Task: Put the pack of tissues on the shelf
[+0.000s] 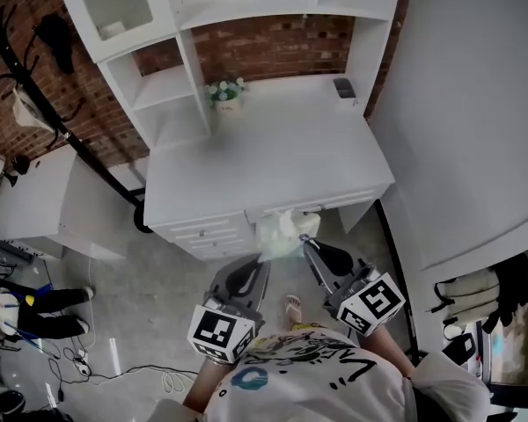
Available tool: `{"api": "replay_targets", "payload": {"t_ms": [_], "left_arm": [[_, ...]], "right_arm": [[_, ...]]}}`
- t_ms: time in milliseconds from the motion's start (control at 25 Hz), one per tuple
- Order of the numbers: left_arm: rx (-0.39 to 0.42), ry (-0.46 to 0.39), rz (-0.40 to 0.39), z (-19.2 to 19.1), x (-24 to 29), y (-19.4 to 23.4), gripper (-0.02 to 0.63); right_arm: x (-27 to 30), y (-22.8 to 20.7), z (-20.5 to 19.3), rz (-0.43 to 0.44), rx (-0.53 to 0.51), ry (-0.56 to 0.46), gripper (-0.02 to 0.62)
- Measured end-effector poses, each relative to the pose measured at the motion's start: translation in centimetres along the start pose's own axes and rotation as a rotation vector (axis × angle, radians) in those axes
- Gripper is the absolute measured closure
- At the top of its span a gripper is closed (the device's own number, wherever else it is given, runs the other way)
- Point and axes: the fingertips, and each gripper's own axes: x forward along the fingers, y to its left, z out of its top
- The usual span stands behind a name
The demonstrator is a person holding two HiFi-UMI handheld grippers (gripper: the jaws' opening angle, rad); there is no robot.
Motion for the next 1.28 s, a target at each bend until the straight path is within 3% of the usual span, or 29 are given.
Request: {"api": "replay_targets", "payload": {"t_ms": [600, 1280], "left_arm": [[0.016, 0.007, 0.050, 1.8, 6.7, 2.5, 0.588], [-0.010, 0.017, 0.076, 2.0, 11.8, 4.0, 0.589]], "right_arm": [[3.6, -6.9, 1.4, 0.049, 0.007, 0.008, 0.568], [5.6, -11.9, 1.0, 0.085, 0.031, 0.043, 0.568]]}}
